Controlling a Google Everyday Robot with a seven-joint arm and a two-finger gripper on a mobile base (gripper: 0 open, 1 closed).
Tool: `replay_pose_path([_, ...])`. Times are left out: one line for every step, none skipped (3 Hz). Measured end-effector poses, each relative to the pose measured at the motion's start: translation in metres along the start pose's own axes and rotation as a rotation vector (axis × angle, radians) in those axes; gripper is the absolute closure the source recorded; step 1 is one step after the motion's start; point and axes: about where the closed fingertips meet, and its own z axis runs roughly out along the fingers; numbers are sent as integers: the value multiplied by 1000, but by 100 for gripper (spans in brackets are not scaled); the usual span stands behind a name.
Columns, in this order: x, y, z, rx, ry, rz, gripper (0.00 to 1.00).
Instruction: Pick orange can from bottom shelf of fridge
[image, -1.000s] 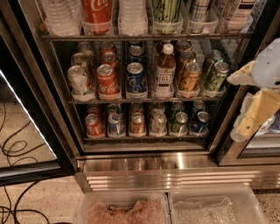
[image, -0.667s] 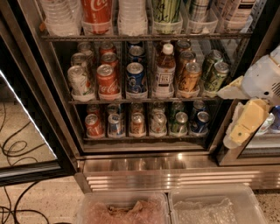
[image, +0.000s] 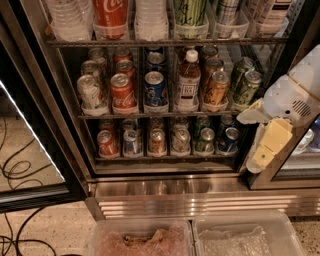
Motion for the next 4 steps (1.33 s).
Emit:
replay_pose_path([0,0,0,-1,0,0,0])
replay_pose_path([-3,1,11,-63,-98,-14,0])
replay_pose_path([17,9,65,-254,-342,-13,0])
replay_pose_path([33,26,95,-434,-596,109,0])
